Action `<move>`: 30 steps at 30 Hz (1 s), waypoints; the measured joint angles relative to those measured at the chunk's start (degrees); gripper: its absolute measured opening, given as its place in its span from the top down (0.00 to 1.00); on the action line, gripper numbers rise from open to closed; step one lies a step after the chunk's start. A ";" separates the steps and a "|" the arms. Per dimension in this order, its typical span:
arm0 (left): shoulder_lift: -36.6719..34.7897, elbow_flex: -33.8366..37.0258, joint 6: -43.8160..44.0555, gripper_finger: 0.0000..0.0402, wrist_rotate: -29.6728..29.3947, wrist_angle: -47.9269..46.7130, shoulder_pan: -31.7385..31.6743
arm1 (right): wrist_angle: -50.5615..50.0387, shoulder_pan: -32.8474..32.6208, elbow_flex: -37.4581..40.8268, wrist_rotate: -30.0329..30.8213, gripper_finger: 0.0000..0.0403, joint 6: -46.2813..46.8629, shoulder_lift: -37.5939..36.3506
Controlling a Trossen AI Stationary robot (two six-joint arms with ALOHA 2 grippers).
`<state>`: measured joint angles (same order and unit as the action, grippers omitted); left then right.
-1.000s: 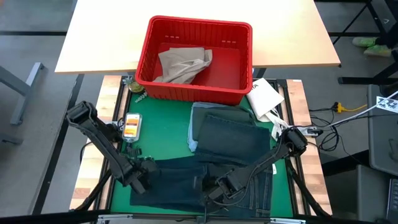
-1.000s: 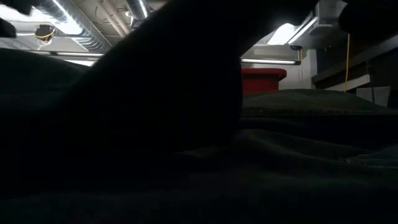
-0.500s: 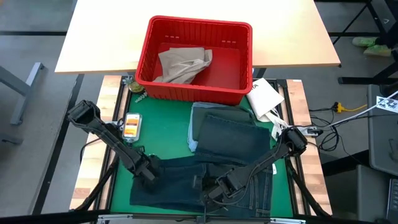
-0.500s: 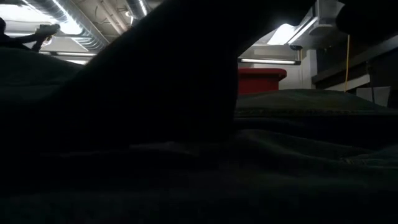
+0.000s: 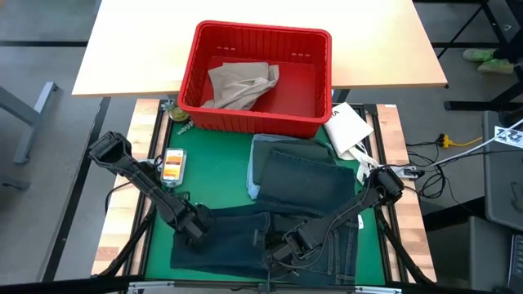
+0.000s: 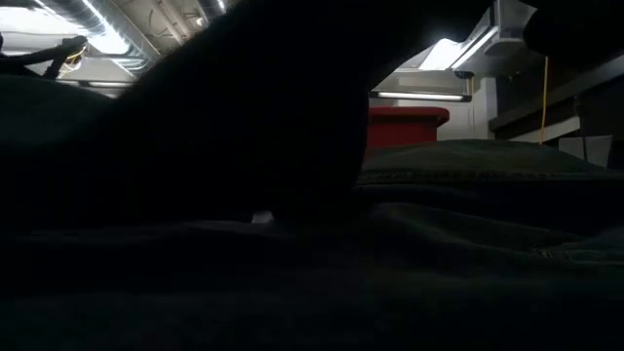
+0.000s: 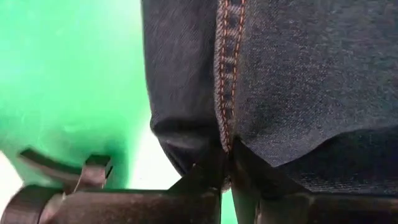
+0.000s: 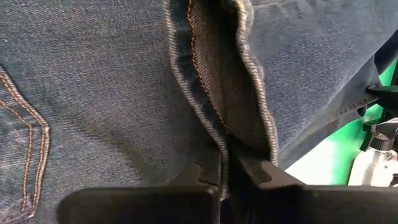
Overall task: Fold Laundry from Bin
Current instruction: Fold the dark blue pants
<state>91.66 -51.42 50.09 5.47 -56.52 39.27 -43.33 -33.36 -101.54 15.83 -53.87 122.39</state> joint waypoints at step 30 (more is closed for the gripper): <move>-0.06 -3.41 15.37 0.89 -10.90 -7.61 4.61 | -0.27 0.39 0.07 1.56 0.93 4.74 2.99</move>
<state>91.60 -54.83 65.46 -5.43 -64.13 43.88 -43.60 -32.97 -101.47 17.39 -49.12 125.38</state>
